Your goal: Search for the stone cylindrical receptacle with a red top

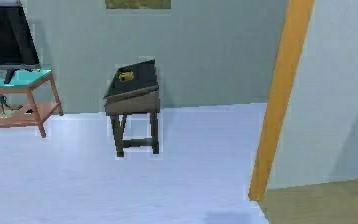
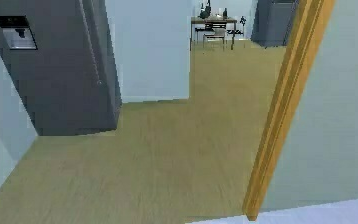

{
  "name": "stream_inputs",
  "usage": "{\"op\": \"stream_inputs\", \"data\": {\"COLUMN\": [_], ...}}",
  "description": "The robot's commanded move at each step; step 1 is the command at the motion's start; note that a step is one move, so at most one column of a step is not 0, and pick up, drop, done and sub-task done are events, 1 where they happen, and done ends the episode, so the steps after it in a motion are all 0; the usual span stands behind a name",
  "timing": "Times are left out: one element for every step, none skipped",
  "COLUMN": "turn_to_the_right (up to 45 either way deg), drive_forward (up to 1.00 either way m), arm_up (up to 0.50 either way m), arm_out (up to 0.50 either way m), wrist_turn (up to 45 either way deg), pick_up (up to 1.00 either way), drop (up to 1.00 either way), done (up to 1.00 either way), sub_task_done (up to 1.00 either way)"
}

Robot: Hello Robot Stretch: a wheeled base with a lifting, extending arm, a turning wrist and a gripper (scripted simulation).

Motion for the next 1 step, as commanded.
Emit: {"op": "stream_inputs", "data": {"turn_to_the_right": [0.0], "drive_forward": [1.00], "arm_up": [0.00], "arm_out": [0.00], "wrist_turn": [0.0], "pick_up": [0.00], "drop": [0.00], "done": [0.00], "sub_task_done": [0.00]}}
